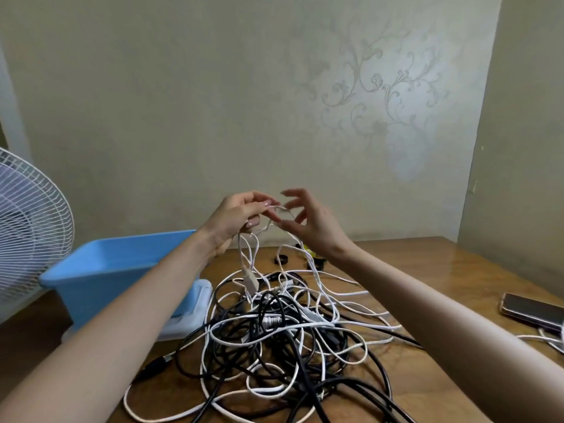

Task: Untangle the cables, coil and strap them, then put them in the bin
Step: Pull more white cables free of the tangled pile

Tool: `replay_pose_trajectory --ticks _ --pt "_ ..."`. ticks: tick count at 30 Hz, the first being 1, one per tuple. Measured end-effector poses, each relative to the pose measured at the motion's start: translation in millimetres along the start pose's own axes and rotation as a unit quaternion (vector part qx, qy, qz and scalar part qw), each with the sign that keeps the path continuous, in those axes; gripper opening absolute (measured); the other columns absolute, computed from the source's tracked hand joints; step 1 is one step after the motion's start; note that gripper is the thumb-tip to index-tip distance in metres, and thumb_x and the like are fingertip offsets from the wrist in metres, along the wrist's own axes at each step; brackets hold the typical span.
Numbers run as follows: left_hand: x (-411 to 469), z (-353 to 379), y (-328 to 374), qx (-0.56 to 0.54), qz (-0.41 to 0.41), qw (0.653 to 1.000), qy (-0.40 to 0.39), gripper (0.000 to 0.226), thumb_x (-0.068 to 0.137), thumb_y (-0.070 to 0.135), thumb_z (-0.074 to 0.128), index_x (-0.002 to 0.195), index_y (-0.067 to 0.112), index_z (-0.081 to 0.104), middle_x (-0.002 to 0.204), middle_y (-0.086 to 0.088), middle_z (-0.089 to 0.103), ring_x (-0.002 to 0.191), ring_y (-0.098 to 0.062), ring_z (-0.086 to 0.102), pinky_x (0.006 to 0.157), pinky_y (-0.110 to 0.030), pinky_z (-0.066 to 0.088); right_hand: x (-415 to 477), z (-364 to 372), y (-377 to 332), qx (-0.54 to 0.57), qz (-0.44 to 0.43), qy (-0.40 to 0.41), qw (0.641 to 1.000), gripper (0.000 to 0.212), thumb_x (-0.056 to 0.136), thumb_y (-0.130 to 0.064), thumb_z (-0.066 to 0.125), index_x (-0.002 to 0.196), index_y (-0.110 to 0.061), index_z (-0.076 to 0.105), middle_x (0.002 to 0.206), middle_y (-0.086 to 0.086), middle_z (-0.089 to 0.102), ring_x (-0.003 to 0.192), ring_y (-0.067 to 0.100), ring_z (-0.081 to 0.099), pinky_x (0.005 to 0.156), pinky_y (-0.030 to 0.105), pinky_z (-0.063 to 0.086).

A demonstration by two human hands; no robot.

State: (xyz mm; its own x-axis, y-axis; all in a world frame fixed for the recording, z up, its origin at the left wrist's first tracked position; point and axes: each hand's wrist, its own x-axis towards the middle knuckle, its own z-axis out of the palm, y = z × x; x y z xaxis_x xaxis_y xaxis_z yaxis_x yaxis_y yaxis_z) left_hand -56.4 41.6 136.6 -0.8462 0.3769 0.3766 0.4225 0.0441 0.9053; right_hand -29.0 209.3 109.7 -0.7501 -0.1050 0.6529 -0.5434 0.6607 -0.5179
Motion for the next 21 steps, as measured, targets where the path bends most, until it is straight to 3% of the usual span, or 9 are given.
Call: replay_pose_trajectory --ticks 4,6,9,12,14,17,19,21 --pt "-3 -11 -3 0.046 0.009 0.999 -0.007 0.013 0.093 0.011 0.055 0.096 0.006 0.067 0.083 -0.008 0.072 0.046 -0.004 0.042 0.044 -0.013 0.032 14 -4 2 0.039 -0.01 0.021 0.999 0.006 0.084 -0.022 0.072 0.084 -0.019 0.067 0.052 -0.009 0.053 0.043 0.001 0.044 0.048 0.015 0.035" --pt "-2 -21 -16 0.124 0.02 0.992 -0.014 0.009 0.09 0.013 0.061 0.091 0.009 0.068 0.08 -0.002 0.073 0.052 -0.004 0.05 0.049 -0.016 0.036 22 -16 3 0.095 -0.01 0.1 0.99 0.012 0.08 -0.017 0.076 0.073 -0.021 0.067 0.043 -0.01 0.048 0.042 0.003 0.038 0.048 0.021 0.033" --pt "1 -30 -42 0.305 -0.001 0.952 -0.04 0.004 0.085 0.022 0.068 0.082 0.02 0.069 0.082 0.005 0.069 0.079 -0.011 0.061 0.07 -0.027 0.045 30 -39 -2 0.146 -0.016 0.195 0.97 0.015 0.078 -0.011 0.077 0.07 -0.017 0.065 0.04 -0.01 0.047 0.042 0.005 0.037 0.047 0.021 0.032" --pt "4 -31 -62 0.434 -0.072 0.892 -0.104 0.032 0.083 0.045 0.066 0.095 0.017 0.071 0.104 -0.001 0.064 0.101 -0.019 0.06 0.091 -0.037 0.047 32 -56 -9 0.149 -0.018 0.223 0.963 0.014 0.082 -0.014 0.074 0.073 -0.016 0.063 0.04 -0.01 0.048 0.041 0.004 0.038 0.047 0.019 0.032" --pt "3 -28 -62 0.461 -0.045 0.879 -0.113 0.054 0.073 0.064 0.063 0.111 0.027 0.064 0.122 0.002 0.055 0.117 -0.017 0.049 0.101 -0.04 0.041 35 -64 -12 0.151 -0.019 0.211 0.966 0.016 0.082 -0.017 0.074 0.071 -0.019 0.062 0.043 -0.008 0.052 0.041 0.005 0.042 0.049 0.019 0.034" --pt "-6 -9 -36 0.342 0.035 0.933 -0.104 0.081 0.065 0.068 0.067 0.132 0.031 0.044 0.137 0.011 0.041 0.128 -0.004 0.034 0.108 -0.029 0.027 33 -67 -17 0.15 -0.023 0.136 0.979 0.013 0.083 -0.014 0.073 0.076 -0.011 0.063 0.045 -0.005 0.057 0.038 0.004 0.046 0.046 0.014 0.035" --pt "-9 8 -13 0.204 0.045 0.966 -0.152 0.066 0.078 0.051 0.065 0.134 0.025 0.042 0.136 0.011 0.049 0.126 0.002 0.043 0.105 -0.022 0.033 29 -60 -20 0.137 -0.033 0.077 0.987 0.011 0.085 -0.012 0.07 0.082 -0.003 0.063 0.049 0.002 0.058 0.036 0.004 0.046 0.041 0.014 0.034" --pt "-10 25 2 0.136 0.06 0.976 -0.161 0.034 0.094 0.034 0.049 0.121 0.013 0.051 0.112 -0.001 0.067 0.103 -0.004 0.063 0.092 -0.021 0.047 26 -53 -21 0.145 -0.042 0.054 0.987 0.01 0.087 -0.012 0.068 0.085 -0.004 0.062 0.054 0.006 0.061 0.038 0.007 0.048 0.039 0.017 0.037"
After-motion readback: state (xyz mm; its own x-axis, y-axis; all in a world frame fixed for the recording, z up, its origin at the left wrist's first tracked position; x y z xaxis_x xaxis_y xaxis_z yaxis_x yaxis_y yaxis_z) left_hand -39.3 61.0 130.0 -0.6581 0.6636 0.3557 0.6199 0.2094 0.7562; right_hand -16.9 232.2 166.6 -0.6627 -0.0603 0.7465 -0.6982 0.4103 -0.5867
